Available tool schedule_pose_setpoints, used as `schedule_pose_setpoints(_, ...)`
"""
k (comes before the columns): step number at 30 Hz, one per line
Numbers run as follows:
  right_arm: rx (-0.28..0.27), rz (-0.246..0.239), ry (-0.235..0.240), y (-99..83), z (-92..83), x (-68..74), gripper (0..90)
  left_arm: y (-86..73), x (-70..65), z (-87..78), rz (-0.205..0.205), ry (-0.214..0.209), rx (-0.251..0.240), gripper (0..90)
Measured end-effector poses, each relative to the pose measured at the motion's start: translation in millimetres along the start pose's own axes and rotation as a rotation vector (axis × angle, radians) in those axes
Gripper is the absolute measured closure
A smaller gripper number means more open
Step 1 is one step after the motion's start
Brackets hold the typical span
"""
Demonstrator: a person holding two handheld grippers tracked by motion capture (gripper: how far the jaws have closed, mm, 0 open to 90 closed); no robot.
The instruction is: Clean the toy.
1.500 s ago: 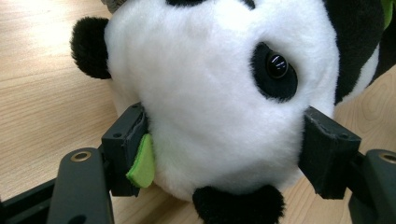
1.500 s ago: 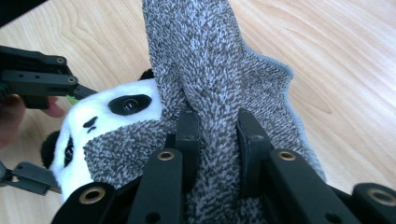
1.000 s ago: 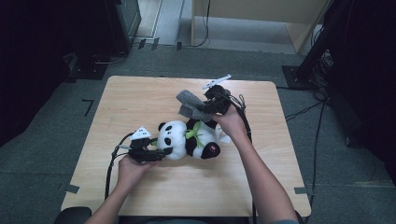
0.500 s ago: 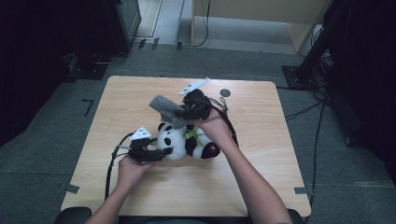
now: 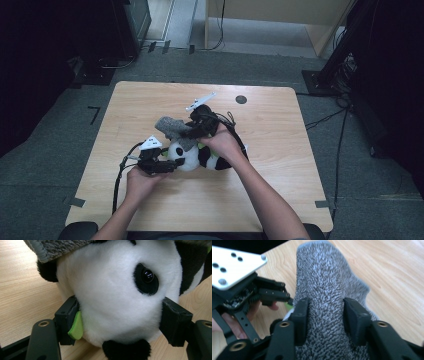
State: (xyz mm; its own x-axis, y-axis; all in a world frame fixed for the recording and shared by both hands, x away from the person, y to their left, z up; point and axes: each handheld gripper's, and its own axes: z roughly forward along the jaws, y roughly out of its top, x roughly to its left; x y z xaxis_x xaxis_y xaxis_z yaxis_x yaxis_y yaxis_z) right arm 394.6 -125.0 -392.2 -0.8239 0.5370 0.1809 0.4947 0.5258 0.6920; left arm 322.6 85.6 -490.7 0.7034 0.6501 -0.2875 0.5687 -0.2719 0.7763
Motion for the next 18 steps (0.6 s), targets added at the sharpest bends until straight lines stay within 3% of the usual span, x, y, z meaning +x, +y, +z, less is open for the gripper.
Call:
schedule_pose_setpoints(3, 0.021, 0.018, 0.030, 2.0, 7.4, -0.9, 60.1, 0.0, -0.2, 0.0, 0.000, 0.002, 0.001, 27.9)
schedule_pose_setpoints(6, 0.067, -0.010, 0.027, 3.0, 17.3, 4.4, 69.3, 0.0, 0.6, 0.0, -0.006, 0.002, 0.009, 27.9)
schedule_pose_setpoints(10, 0.089, -0.021, -0.014, 3.1, 20.3, 3.5, 73.7, 1.0, 2.2, -0.2, -0.020, -0.006, 0.015, 30.7)
schedule_pose_setpoints(12, 0.087, 0.002, -0.029, 1.6, 18.0, -2.0, 74.3, 3.2, 2.5, -0.1, -0.022, -0.008, 0.026, 33.0)
schedule_pose_setpoints(18, 0.099, 0.042, -0.130, -7.0, 6.4, -22.3, 74.7, 3.1, 2.8, 0.1, -0.021, -0.010, 0.023, 33.5)
